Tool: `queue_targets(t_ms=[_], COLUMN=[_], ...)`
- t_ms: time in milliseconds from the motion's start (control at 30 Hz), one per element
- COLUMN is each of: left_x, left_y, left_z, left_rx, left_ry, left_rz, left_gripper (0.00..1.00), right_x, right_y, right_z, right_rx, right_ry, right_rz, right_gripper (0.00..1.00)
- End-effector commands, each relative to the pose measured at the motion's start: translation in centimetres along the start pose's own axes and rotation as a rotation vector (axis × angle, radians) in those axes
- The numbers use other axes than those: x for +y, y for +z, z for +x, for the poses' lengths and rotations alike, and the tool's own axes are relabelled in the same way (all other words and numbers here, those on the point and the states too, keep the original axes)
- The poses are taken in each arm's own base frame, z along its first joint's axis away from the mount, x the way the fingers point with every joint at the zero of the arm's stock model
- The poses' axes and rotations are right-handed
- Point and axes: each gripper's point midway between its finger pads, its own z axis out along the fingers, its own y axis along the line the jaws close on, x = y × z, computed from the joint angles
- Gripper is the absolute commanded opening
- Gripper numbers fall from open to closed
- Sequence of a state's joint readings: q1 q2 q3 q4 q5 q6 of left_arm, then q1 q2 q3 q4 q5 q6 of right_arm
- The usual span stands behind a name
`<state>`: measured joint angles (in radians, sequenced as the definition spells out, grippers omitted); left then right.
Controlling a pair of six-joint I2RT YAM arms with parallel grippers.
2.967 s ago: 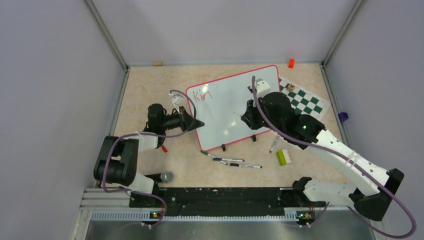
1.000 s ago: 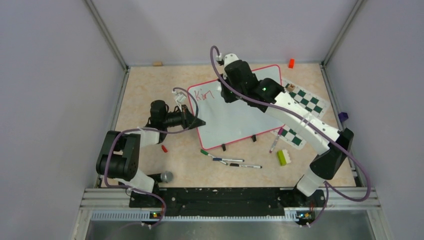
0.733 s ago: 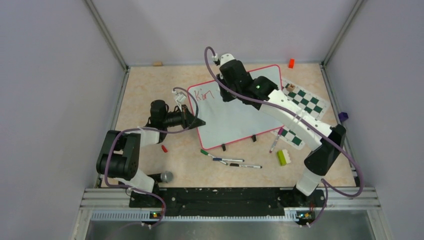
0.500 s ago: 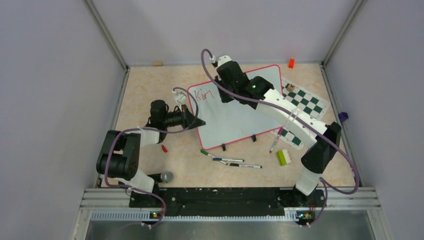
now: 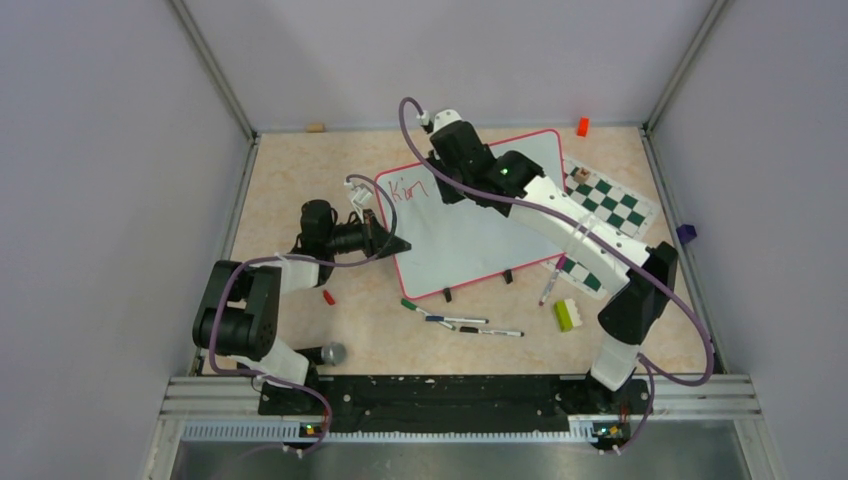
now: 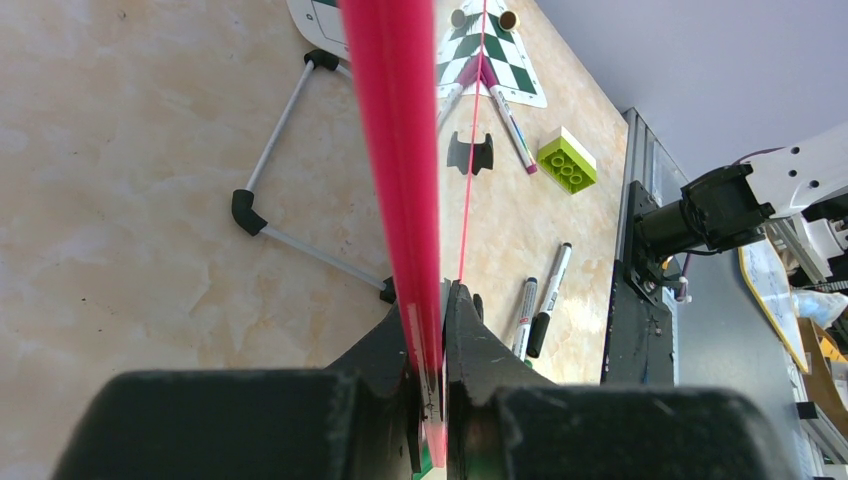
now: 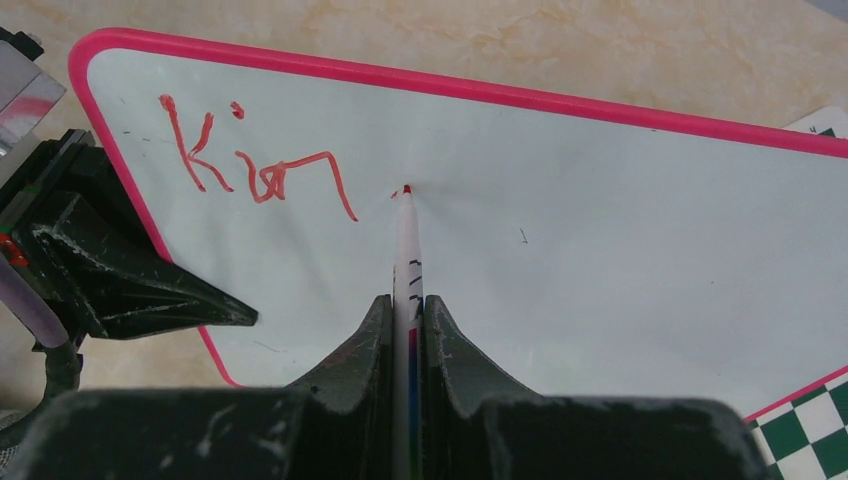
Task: Write a sentence on the whiteboard
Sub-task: Open the sentence on the whiteboard.
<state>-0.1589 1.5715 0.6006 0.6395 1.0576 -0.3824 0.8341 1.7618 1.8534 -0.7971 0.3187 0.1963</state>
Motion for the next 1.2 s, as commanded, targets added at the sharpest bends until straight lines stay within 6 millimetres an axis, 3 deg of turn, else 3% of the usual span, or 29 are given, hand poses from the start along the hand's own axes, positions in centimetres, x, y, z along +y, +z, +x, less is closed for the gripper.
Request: queue_targets(t_ms=[0, 400, 800, 1167], left_x=[4.7, 4.7, 4.8, 4.7], left_y=[-0.3, -0.4, -0.4, -0.5], left_z=[1.8, 1.8, 1.8, 1.7], left_rx=[0.01, 0.009, 0.01, 0.009], left_ry=[0.011, 0.01, 0.01, 0.014], left_rz=[-0.215, -0.219, -0.222, -0.229], left_gripper=[0.0, 0.0, 0.0, 0.0], right_x=[0.0, 0.5, 2.3, 1.0], right_y=[-0.9, 0.7, 0.9, 0.4], right_z=[-2.7, -2.2, -0.9, 1.2], right_rx=[-0.082, -0.058, -0.016, 0.033], right_ry=[0.008, -0.006, -0.04, -0.062], right_rz=[0.015, 0.015, -0.086, -0.04], right_gripper=[0.0, 0.0, 0.0, 0.0])
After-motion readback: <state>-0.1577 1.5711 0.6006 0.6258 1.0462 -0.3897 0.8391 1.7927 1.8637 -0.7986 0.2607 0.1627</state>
